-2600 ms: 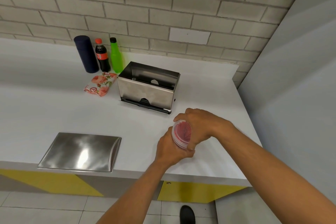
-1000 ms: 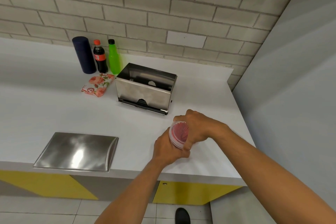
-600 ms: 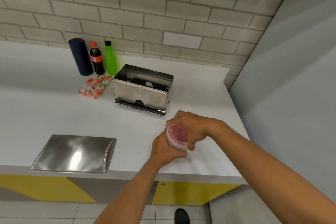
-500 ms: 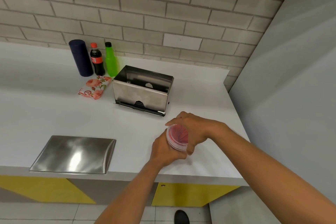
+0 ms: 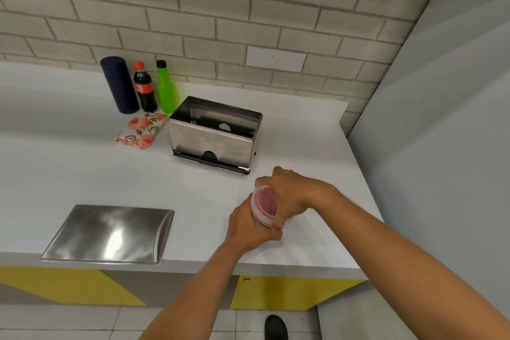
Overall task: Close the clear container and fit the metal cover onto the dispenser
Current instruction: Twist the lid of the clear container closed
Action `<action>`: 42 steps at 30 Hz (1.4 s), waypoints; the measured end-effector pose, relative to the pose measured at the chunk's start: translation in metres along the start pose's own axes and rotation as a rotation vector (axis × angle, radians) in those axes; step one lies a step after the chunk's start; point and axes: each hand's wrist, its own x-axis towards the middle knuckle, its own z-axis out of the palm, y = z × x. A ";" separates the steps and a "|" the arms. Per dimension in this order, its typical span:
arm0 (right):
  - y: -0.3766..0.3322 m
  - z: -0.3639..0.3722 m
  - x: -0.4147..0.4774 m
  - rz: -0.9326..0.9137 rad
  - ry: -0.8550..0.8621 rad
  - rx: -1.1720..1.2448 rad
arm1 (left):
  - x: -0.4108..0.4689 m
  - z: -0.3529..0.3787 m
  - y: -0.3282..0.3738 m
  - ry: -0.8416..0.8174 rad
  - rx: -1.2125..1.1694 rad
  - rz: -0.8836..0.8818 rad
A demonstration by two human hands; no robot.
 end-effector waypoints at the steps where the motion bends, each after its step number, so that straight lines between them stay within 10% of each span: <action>1: 0.001 -0.001 0.000 -0.026 -0.007 -0.004 | 0.000 -0.001 0.000 -0.002 -0.009 0.002; 28: -0.011 0.014 0.005 0.183 0.186 -0.030 | -0.004 0.004 -0.002 0.023 -0.089 -0.008; 42: 0.011 -0.001 -0.002 -0.057 0.044 -0.032 | -0.005 0.004 0.003 0.034 -0.006 0.001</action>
